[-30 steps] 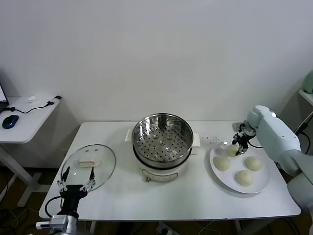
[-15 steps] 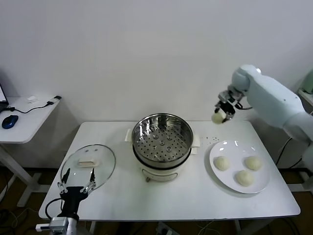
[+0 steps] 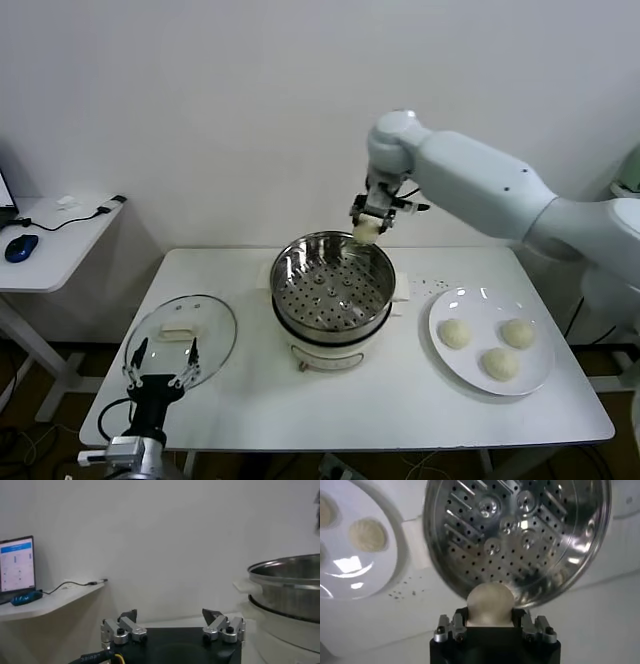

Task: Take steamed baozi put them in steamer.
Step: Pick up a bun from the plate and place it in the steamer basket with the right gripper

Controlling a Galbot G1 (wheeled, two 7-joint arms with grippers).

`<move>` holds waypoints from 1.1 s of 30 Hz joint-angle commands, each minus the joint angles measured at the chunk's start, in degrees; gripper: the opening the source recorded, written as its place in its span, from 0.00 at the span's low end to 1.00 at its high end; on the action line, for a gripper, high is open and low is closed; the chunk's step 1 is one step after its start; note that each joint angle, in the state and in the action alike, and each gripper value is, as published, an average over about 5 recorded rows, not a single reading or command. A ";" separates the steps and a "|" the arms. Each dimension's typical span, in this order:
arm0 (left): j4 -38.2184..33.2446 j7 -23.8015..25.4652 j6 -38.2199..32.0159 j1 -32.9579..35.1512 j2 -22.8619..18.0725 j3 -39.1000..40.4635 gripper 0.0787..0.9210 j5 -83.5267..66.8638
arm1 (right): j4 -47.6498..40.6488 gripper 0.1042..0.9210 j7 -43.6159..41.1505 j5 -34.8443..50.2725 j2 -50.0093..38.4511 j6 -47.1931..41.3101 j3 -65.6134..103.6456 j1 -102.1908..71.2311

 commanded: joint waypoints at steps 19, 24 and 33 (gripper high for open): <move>0.54 -0.10 -0.17 0.73 1.10 -1.13 0.88 -1.23 | -12.82 0.61 6.54 -16.59 9.84 6.06 3.99 -9.99; 0.77 -0.16 -0.20 0.79 1.01 -1.02 0.88 -1.13 | -12.81 0.64 6.53 -14.49 9.68 4.87 3.28 -9.92; 0.81 -0.29 -0.32 1.19 0.85 -1.06 0.88 -1.05 | -10.47 0.87 6.18 -10.95 8.40 4.52 2.99 -7.38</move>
